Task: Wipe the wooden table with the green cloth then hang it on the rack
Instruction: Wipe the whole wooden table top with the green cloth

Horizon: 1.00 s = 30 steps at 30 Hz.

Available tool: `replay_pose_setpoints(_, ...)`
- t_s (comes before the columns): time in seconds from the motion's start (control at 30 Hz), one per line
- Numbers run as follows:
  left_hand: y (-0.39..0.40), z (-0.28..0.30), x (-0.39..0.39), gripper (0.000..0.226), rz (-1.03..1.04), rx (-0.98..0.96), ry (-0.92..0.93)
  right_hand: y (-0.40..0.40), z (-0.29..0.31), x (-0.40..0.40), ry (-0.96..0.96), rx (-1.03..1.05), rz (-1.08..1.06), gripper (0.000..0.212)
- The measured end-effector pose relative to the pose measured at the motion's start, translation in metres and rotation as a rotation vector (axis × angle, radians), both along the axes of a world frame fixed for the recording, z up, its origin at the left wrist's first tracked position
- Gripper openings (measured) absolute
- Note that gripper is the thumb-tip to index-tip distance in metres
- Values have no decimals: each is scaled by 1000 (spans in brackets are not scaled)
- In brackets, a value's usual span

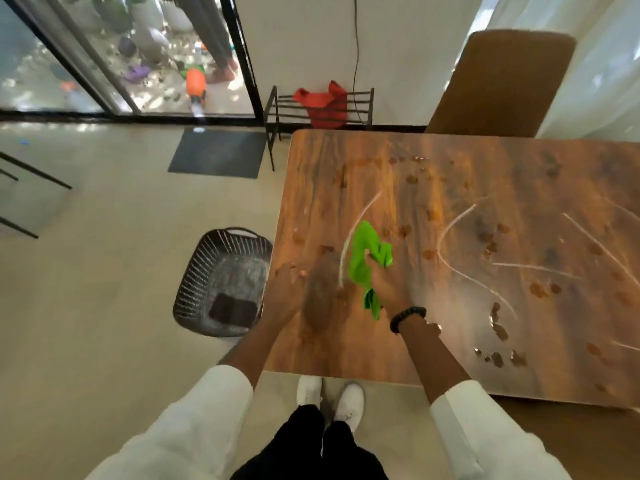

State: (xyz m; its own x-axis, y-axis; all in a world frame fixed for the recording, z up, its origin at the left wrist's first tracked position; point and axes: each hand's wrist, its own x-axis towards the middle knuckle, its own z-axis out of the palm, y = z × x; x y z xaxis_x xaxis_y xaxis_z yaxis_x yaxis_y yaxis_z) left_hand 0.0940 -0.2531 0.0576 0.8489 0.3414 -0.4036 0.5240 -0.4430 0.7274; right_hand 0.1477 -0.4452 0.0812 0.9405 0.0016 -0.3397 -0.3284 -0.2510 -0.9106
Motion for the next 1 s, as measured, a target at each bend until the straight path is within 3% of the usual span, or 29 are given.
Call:
replay_pose_setpoints(0.03, 6, -13, -2, 36, 2, 65, 33, 1, -11, 1, -169, -116, 108, 30)
replay_pose_setpoints(0.07, 14, -26, 0, 40, 12, 135, 36, 5, -33, 3, -272, -207, 267, 39)
replay_pose_setpoints(0.17, 33, -63, 14, 52, 104, 193, -29, 20, -104, -11, -267, -722, 802, 63)
replay_pose_setpoints(0.27, 49, -95, 25, 49, 159, 154, 10, 32, -146, -35, -316, -929, 879, 68)
replay_pose_setpoints(0.4, 56, -114, 46, 38, 163, 188, 30, 43, -157, -10, -421, -947, 774, 62)
replay_pose_setpoints(0.7, 54, -137, 75, 44, 204, 277, -66, 98, -166, 162, -374, -999, 506, 60)
replay_pose_setpoints(0.9, 53, -130, 73, 35, 304, 247, -90, 108, -154, 46, -521, -852, 847, 55)
replay_pose_setpoints(1.0, 54, -131, 73, 35, 360, 222, -103, 90, -152, 41, -547, -822, 903, 51)
